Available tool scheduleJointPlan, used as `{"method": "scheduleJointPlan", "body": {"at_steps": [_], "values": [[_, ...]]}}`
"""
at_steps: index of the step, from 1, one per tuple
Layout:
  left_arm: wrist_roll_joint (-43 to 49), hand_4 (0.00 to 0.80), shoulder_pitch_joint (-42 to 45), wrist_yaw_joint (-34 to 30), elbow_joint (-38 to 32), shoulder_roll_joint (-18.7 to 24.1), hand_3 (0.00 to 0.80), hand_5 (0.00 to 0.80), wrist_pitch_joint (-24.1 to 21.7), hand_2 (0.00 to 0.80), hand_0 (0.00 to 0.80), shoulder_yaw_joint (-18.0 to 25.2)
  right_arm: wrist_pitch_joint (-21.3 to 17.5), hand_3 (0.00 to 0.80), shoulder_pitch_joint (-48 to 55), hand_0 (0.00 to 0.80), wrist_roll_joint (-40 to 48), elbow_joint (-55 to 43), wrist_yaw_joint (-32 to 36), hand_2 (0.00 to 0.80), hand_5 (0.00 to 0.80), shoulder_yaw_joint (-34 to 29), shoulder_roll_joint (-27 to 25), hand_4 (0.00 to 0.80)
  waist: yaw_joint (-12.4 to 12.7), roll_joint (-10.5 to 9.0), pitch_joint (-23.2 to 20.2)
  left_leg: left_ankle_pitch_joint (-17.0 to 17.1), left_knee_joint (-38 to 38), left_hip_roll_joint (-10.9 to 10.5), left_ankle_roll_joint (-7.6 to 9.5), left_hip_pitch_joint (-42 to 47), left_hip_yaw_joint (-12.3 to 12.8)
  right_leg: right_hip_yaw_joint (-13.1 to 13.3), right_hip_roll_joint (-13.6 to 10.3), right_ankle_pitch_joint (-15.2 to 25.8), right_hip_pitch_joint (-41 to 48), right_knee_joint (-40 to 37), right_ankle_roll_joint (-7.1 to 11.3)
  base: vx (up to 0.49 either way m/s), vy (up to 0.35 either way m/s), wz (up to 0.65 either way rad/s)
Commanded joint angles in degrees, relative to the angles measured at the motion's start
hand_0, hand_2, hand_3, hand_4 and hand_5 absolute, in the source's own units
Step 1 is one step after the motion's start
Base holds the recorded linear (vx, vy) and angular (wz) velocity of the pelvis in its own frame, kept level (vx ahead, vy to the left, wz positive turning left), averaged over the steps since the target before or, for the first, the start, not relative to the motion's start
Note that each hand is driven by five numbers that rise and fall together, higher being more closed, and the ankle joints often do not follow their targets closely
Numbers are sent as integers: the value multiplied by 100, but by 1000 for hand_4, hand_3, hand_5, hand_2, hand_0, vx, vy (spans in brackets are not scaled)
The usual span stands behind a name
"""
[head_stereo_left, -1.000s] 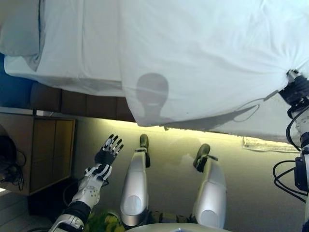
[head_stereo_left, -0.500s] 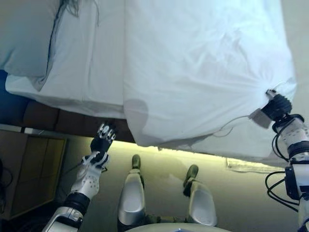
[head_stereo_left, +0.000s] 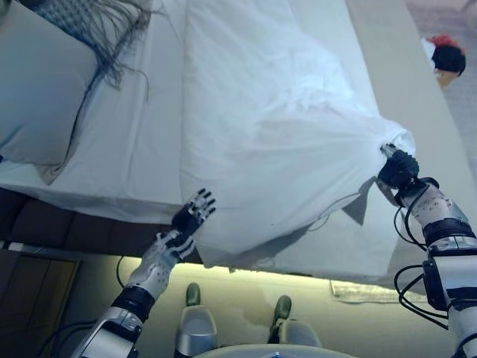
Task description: Make the bed neatly
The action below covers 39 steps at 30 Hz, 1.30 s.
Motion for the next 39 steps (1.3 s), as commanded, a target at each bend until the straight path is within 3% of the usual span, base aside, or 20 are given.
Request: {"method": "scheduleJointPlan", "body": {"at_steps": [1, 3, 4, 5, 7, 11, 14, 18, 22, 34, 39], "values": [[-1268, 0, -41, -571, 668, -532, 0, 0, 1024, 0, 0, -308, -314, 800, -310, 800, 230, -372, 154, 800, 800, 120, -106, 800, -23, -146, -614, 171, -42, 428, -67, -113, 24, -70, -211, -304, -85, 537, 181, 85, -132, -3], [-1860, 0, 12, -741, 864, -736, 0, 0, 1809, 0, 0, -208, -322, 800, -304, 800, 269, -372, 128, 800, 800, 154, -26, 800, -11, -238, -600, 143, -38, 480, -78, -86, 52, -82, -171, -299, -50, 515, 189, 58, -165, -3], [-2221, 50, 48, -836, 1022, -866, 50, 50, 2221, 50, 50, -157, -344, 800, -297, 800, 318, -367, 105, 800, 800, 192, 39, 800, -5, -293, -595, 129, -48, 509, -78, -75, 64, -80, -142, -294, -30, 495, 195, 60, -209, -1], [-2383, 0, 117, -974, 1169, -987, 0, 0, 2572, 0, 0, -99, -379, 800, -262, 800, 379, -381, 79, 800, 800, 215, 132, 800, 0, -360, -597, 120, -65, 546, -83, -73, 71, -79, -118, -286, -10, 463, 204, 57, -178, -2], [-2780, 0, 204, -878, 1392, -1102, 0, 0, 3041, 0, 0, -34, -388, 800, -213, 800, 447, -452, 6, 800, 800, 233, 222, 800, -2, -417, -589, 119, -91, 584, -96, -51, 89, -75, -95, -277, 36, 418, 212, 55, -132, -2], [-3268, 0, 326, -498, 1663, -1217, 0, 0, 3579, 0, 0, 95, -423, 800, -116, 800, 481, -607, -101, 800, 800, 203, 383, 800, -7, -493, -526, 132, -118, 644, -124, -87, 82, -52, -66, -280, 35, 380, 221, 25, -98, -2], [-3431, 0, 381, 47, 1760, -1238, 0, 0, 3701, 0, 0, 98, -518, 800, -31, 800, 491, -723, -155, 800, 800, 178, 491, 800, -3, -548, -430, 136, -102, 679, -138, -158, 49, -45, -44, -273, -9, 380, 226, -24, -113, -1], [-3515, 0, 471, 642, 1928, -1183, 0, 0, 3677, 0, 0, 100, -703, 800, 58, 800, 629, -1080, -337, 800, 800, 208, 628, 800, -2, -663, -218, 169, -73, 744, -153, -339, -13, -26, 18, -243, -151, 385, 221, -62, -117, -5], [-3748, 0, 380, 795, 2005, -1117, 0, 0, 3470, 0, 0, 170, -824, 800, 55, 800, 817, -1274, -393, 800, 800, 255, 700, 800, -21, -774, -65, 180, -3, 820, -166, -488, -50, -7, 94, -233, -270, 411, 200, -50, -106, -6], [-4583, 0, -377, 1052, 1840, -1073, 0, 0, 2346, 0, 0, 930, -646, 800, 781, 800, 788, -2093, -406, 800, 800, 266, 875, 800, -277, -1133, -83, 140, 111, 1041, -224, -479, 11, 100, 342, -265, -268, 413, 129, 20, -84, -4], [-4964, 0, -588, 890, 1656, -1153, 0, 0, 1836, 0, 0, 1183, -604, 800, 1083, 800, 666, -2163, -448, 800, 800, 178, 973, 800, -390, -1176, -232, 113, 102, 1096, -259, -326, 115, 177, 399, -258, -174, 351, 141, 46, -32, -10]]}}
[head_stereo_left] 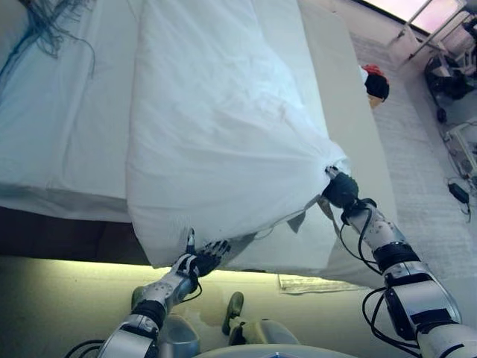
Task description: Make the bed neatly
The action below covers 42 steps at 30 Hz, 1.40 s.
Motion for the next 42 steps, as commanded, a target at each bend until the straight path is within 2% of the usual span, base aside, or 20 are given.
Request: {"method": "scheduleJointPlan", "body": {"at_steps": [1, 11, 17, 19, 20, 33, 42], "values": [[-565, 0, -549, -291, -168, -362, 0, 0, -257, 0, 0, 134, -297, 800, -139, 800, 178, -537, 102, 800, 800, -158, -309, 800, -176, -120, -242, -46, 232, 328, 166, -194, -58, 29, -370, -310, 168, 388, 380, 47, -8, -11], [-717, 0, -346, -699, -461, -500, 0, 0, -600, 0, 0, 93, -209, 800, 229, 800, 2, -493, 169, 800, 800, -262, -205, 800, -145, -33, -476, -89, 160, 329, 131, 104, 38, 3, -407, -317, 421, 309, 420, 59, 13, -1], [-307, 0, -214, -740, -363, -416, 0, 0, -713, 0, 0, 265, -88, 800, 270, 800, -66, -494, 140, 800, 800, -246, -200, 800, -118, 27, -600, -89, 54, 296, 123, 275, 87, -36, -444, -332, 542, 255, 442, 30, 41, 0], [-193, 596, -169, -705, -342, -397, 596, 596, -797, 596, 596, 298, -61, 800, 291, 800, -93, -467, 165, 800, 800, -266, -223, 800, -106, 74, -633, -79, 6, 265, 126, 314, 91, -60, -479, -340, 576, 238, 451, 11, 93, 1], [-158, 800, -143, -725, -316, -373, 800, 800, -803, 800, 800, 342, -53, 800, 306, 800, -125, -433, 190, 800, 800, -288, -224, 800, -96, 111, -653, -70, -24, 243, 127, 335, 85, -72, -500, -342, 591, 231, 457, -8, 108, 1], [268, 800, 229, -946, 90, -154, 800, 800, -912, 800, 800, 1042, 181, 800, 534, 800, -652, 3, 480, 800, 800, -562, -261, 800, -8, 530, -978, -146, -148, 1, 132, 639, 4, -287, -775, -398, 922, 111, 524, 23, 125, 6], [813, 800, 542, -1369, 667, 152, 800, 800, -972, 800, 800, 1900, 183, 800, 814, 800, -742, 590, 563, 800, 800, -999, -220, 800, 82, 894, -1212, -225, -148, -200, 157, 785, -130, -439, -975, -498, 1074, 117, 522, 11, 144, 9]]}}
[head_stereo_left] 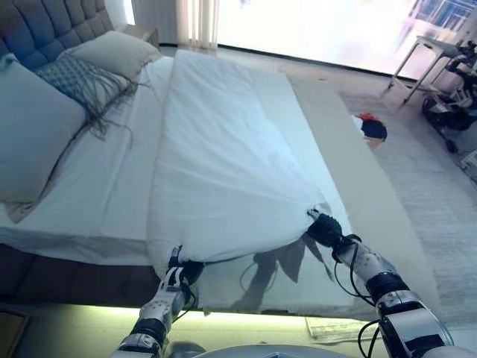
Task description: Make the bed neatly
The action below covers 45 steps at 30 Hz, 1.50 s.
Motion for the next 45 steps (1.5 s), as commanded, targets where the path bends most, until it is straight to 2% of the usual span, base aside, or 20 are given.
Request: {"method": "scheduleJointPlan", "body": {"at_steps": [1, 6, 12, 18, 22, 25, 28, 30, 31, 32, 33, 35, 37, 38, 39, 41, 42, 45], "values": [[55, 800, -148, -553, 539, 520, 800, 800, -205, 800, 800, 819, -501, 800, -200, 800, 184, 425, 190, 800, 800, -1001, -622, 800, 159, 24, -224, -174, 3, 161, 60, 98, -4, -262, -590, -329, 287, 142, 433, 15, 120, 5], [331, 800, 33, -618, 675, 859, 800, 800, -142, 800, 800, 1282, -654, 800, -67, 800, 298, 721, 189, 800, 800, -1217, -553, 800, 218, 213, -255, -219, 3, 49, 86, 125, -113, -337, -654, -386, 320, 183, 417, -10, 103, 10], [592, 800, 132, -804, 849, 1122, 800, 800, -71, 800, 800, 1719, -764, 800, 12, 800, 213, 1061, 380, 800, 800, -1287, -454, 800, 269, 352, -226, -234, 3, -59, 115, 79, -206, -367, -710, -434, 280, 245, 392, -53, 91, 5], [768, 800, 99, -852, 1001, 1340, 800, 800, -64, 800, 800, 1869, -819, 800, 42, 800, 81, 1380, 589, 800, 800, -1115, -266, 800, 280, 430, -197, -233, 3, -157, 161, 41, -219, -356, -780, -421, 231, 257, 390, -83, 114, 1], [774, 800, 61, -779, 1100, 1434, 800, 800, -142, 800, 800, 1887, -845, 800, 45, 800, 199, 1434, 544, 800, 800, -963, -60, 800, 267, 460, -170, -234, 32, -272, 219, 43, -135, -284, -868, -348, 191, 238, 426, -116, 207, 0], [622, 800, -9, -682, 1191, 1485, 800, 800, -130, 800, 800, 1879, -972, 800, 37, 800, 162, 1507, 466, 800, 800, -907, 53, 800, 238, 495, -124, -345, 157, -471, 322, 30, -42, -215, -1036, -212, 183, 167, 517, -123, 294, -1], [624, 800, -11, -702, 1349, 1531, 800, 800, -40, 800, 800, 1903, -1126, 800, 99, 800, 43, 1631, 467, 800, 800, -942, 120, 800, 228, 531, -78, -530, 249, -847, 540, -2, 20, -177, -1354, 190, 103, 30, 670, -100, 354, -1], [546, 800, 70, -669, 1267, 1590, 800, 800, -18, 800, 800, 1969, -1155, 800, 111, 800, 19, 1643, 466, 800, 800, -936, 183, 800, 266, 545, -20, -553, 148, -1054, 626, 49, 215, -386, -1584, 598, -110, 85, 752, -150, 338, -12], [535, 800, 113, -614, 1179, 1599, 800, 800, -33, 800, 800, 2083, -1157, 800, 106, 800, 5, 1615, 445, 800, 800, -914, 256, 800, 319, 564, 24, -542, 105, -1119, 692, 73, 331, -547, -1629, 568, -231, 584, 755, -206, 338, -27], [488, 800, 139, -601, 1156, 1671, 800, 800, 6, 800, 800, 2154, -1146, 800, 89, 800, 36, 1604, 441, 800, 800, -865, 287, 800, 346, 594, 55, -550, 95, -1164, 769, 63, 382, -542, -1621, 400, -371, 1179, 713, -255, 344, -33], [465, 800, 134, -654, 1170, 1715, 800, 800, 19, 800, 800, 2203, -1150, 800, 77, 800, 123, 1585, 435, 800, 800, -790, 319, 800, 375, 629, 78, -536, 121, -1249, 897, -42, 355, -473, -1458, 143, -489, 1868, 626, -240, 283, -28], [434, 800, 117, -794, 1231, 1705, 800, 800, -49, 800, 800, 2255, -1197, 800, 95, 800, 236, 1596, 509, 800, 800, -657, 364, 800, 453, 634, 76, -481, 172, -1396, 1017, -254, 213, -359, -1059, -265, -616, 2684, 452, -234, 209, -23], [301, 800, 55, -796, 1210, 1661, 800, 800, -155, 800, 800, 2272, -1217, 800, 40, 800, 331, 1669, 576, 800, 800, -579, 391, 800, 498, 518, 56, -442, 228, -1574, 1064, -481, 128, -246, -451, -539, -505, 2834, 401, -204, 65, -21], [214, 800, 39, -717, 1128, 1607, 800, 800, -229, 800, 800, 2279, -1198, 800, 0, 800, 320, 1748, 651, 800, 800, -589, 397, 800, 523, 382, 48, -437, 309, -1726, 1081, -664, 96, -143, -132, -577, -306, 2567, 407, -188, -10, -11], [134, 800, 23, -646, 1063, 1576, 800, 800, -272, 800, 800, 2292, -1172, 800, -93, 800, 280, 1862, 713, 800, 800, -594, 423, 800, 585, 249, 37, -413, 419, -1909, 1099, -924, 125, -47, 172, -669, 6, 2155, 327, -184, -14, -5], [99, 800, -22, -557, 1023, 1553, 800, 800, -306, 800, 800, 2329, -1098, 800, -247, 800, 207, 1977, 752, 800, 800, -581, 438, 800, 693, 173, 18, -357, 580, -2004, 1031, -1218, 225, -79, 337, -916, 374, 1380, 125, -170, -6, -26], [109, 800, -24, -566, 1026, 1528, 800, 800, -321, 800, 800, 2372, -999, 800, -360, 800, 139, 2024, 772, 800, 800, -532, 438, 800, 766, 196, 17, -207, 594, -1981, 930, -1370, 266, -123, 384, -1069, 469, 959, 4, -165, 9, -32], [186, 800, -52, -460, 916, 1453, 800, 800, -351, 800, 800, 2311, -955, 800, -401, 800, 81, 2009, 773, 800, 800, -458, 457, 800, 794, 307, 69, 100, 526, -1938, 788, -1664, 275, 30, 570, -1195, 544, 575, -230, -188, 47, -42]]}}
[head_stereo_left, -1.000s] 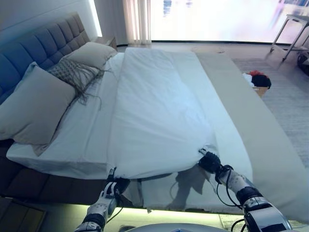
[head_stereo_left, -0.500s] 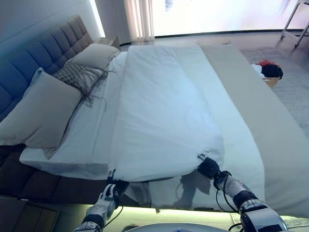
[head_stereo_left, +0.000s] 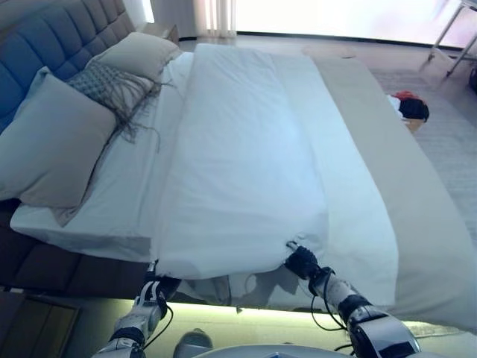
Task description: Make the bed neatly
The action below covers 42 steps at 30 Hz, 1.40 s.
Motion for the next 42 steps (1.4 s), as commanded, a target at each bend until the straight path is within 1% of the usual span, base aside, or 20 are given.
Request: {"method": "scheduleJointPlan", "body": {"at_steps": [1, 3, 4, 8, 9, 10, 12, 15, 17, 19, 21, 23, 25, 29, 34, 37, 38, 39, 40, 42], "values": [[-634, 800, 87, 38, -77, 983, 800, 800, -780, 800, 800, 944, -307, 800, -106, 800, 203, 139, 55, 800, 800, -453, -687, 800, 192, 113, -205, 627, -345, -486, 165, -555, 129, 67, 394, 195, 706, -408, 465, -187, 61, -24], [-771, 800, 44, 187, -180, 1005, 800, 800, -891, 800, 800, 857, -272, 800, -123, 800, 164, 120, 2, 800, 800, -342, -653, 800, 232, 128, -167, 737, -399, -507, 115, -638, -210, 225, 395, 269, 678, -487, 416, -194, 66, -2], [-800, 800, 8, 236, -193, 1054, 800, 800, -913, 800, 800, 848, -259, 800, -179, 800, 149, 130, -49, 800, 800, -271, -620, 800, 255, 120, -144, 699, -330, -487, 111, -654, -370, 248, 361, 302, 628, -504, 393, -252, 94, -12], [-710, 800, -137, 228, -173, 1085, 800, 800, -998, 800, 800, 827, -284, 800, -210, 800, 93, 184, -133, 800, 800, -241, -576, 800, 123, 18, -48, 218, 577, -149, 104, -586, -305, -23, 67, 473, 348, -450, 358, -234, 117, -14], [-704, 800, -157, 238, -173, 1084, 800, 800, -1007, 800, 800, 820, -300, 800, -180, 800, 85, 184, -131, 800, 800, -247, -575, 800, 81, 14, -44, 189, 612, -59, 89, -520, -288, -64, 26, 485, 305, -423, 359, -184, 169, 6], [-691, 800, -179, 242, -171, 1060, 800, 800, -1035, 800, 800, 803, -332, 800, -121, 800, 72, 192, -123, 800, 800, -253, -577, 800, 5, 23, -48, 176, 591, 102, 58, -366, -269, -136, -36, 483, 234, -360, 359, -161, 210, 11], [-646, 800, -241, 256, -173, 1002, 800, 800, -1071, 800, 800, 748, -359, 800, -38, 800, 55, 195, -169, 800, 800, -305, -618, 800, -160, 91, -86, 343, 436, 557, -91, -42, -174, -284, -159, 403, 91, -182, 344, -186, 292, 13], [-625, 800, -306, 140, -179, 833, 800, 800, -1139, 800, 800, 601, -362, 800, 16, 800, 63, 177, -322, 800, 800, -392, -722, 800, -334, 293, -98, 988, 128, 1282, -439, 175, -215, -404, -317, 125, -50, 261, 282, -150, 393, 36], [-652, 800, -327, 81, -178, 722, 800, 800, -1140, 800, 800, 517, -315, 800, 12, 800, 37, 178, -444, 800, 800, -434, -804, 800, -430, 432, -103, 1215, -74, 1580, -556, 297, -278, -421, -496, 8, -171, 531, 295, -131, 499, 43], [-721, 800, -364, 56, -123, 618, 800, 800, -1158, 800, 800, 436, -243, 800, 3, 800, -47, 190, -534, 800, 800, -467, -902, 800, -532, 574, -108, 1264, -224, 1688, -610, 460, -259, -426, -723, -18, -308, 730, 366, -137, 529, 34], [-759, 800, -404, 50, -47, 563, 800, 800, -1148, 800, 800, 407, -164, 800, -15, 800, -122, 228, -611, 800, 800, -510, -1009, 800, -613, 701, -106, 1157, -306, 1659, -635, 609, -209, -391, -935, 17, -406, 836, 479, -115, 472, 25], [-876, 800, -464, 16, 100, 564, 800, 800, -1131, 800, 800, 380, -37, 800, -28, 800, -308, 325, -600, 800, 800, -563, -1129, 800, -715, 856, -110, 838, -348, 1506, -639, 792, -165, -296, -1217, 160, -525, 917, 677, -108, 483, 13], [-937, 800, -475, 31, 208, 602, 800, 800, -1069, 800, 800, 369, 21, 800, 52, 800, -432, 433, -545, 800, 800, -614, -1166, 800, -757, 901, -118, 626, -284, 1384, -617, 835, -77, -241, -1384, 322, -504, 839, 832, -79, 370, -9], [-981, 800, -467, 77, 323, 677, 800, 800, -956, 800, 800, 313, 85, 800, 197, 800, -467, 582, -527, 800, 800, -646, -1142, 800, -760, 841, -130, 209, -202, 1078, -485, 948, 71, -203, -1634, 801, -287, 333, 1126, -84, 248, 1], [-858, 800, -503, 58, 455, 744, 800, 800, -748, 800, 800, 267, -2, 800, 270, 800, -353, 552, -594, 800, 800, -669, -1002, 800, -736, 712, -120, -181, -67, 754, -260, 1013, 229, -184, -1973, 1483, -163, -301, 1359, -121, 207, -15], [-698, 800, -475, 20, 499, 761, 800, 800, -572, 800, 800, 246, -122, 800, 308, 800, -334, 492, -642, 800, 800, -696, -941, 800, -690, 644, -99, -452, 23, 406, -61, 1016, 242, -231, -2217, 2012, -150, -672, 1487, -93, 221, -13], [-678, 800, -443, 13, 489, 786, 800, 800, -544, 800, 800, 240, -140, 800, 310, 800, -347, 450, -674, 800, 800, -677, -895, 800, -674, 632, -91, -466, -26, 314, 3, 1039, 296, -297, -2246, 2096, -224, -631, 1491, -111, 283, -3], [-649, 800, -416, -37, 524, 855, 800, 800, -479, 800, 800, 284, -158, 800, 329, 800, -350, 418, -672, 800, 800, -654, -836, 800, -667, 630, -72, -451, -88, 250, 94, 1060, 377, -348, -2217, 2004, -348, -313, 1445, -141, 252, 4], [-579, 800, -410, -110, 600, 945, 800, 800, -414, 800, 800, 327, -182, 800, 376, 800, -322, 417, -607, 800, 800, -621, -799, 800, -681, 624, -61, -424, -108, 217, 176, 1033, 374, -242, -2114, 1823, -463, 129, 1362, -149, 216, 10], [-493, 800, -405, -219, 671, 1032, 800, 800, -393, 800, 800, 329, -198, 800, 498, 800, -281, 423, -405, 800, 800, -528, -770, 800, -711, 635, -51, -277, -254, 189, 315, 972, 305, 22, -1671, 1342, -750, 1375, 1197, -129, 122, 21]]}}
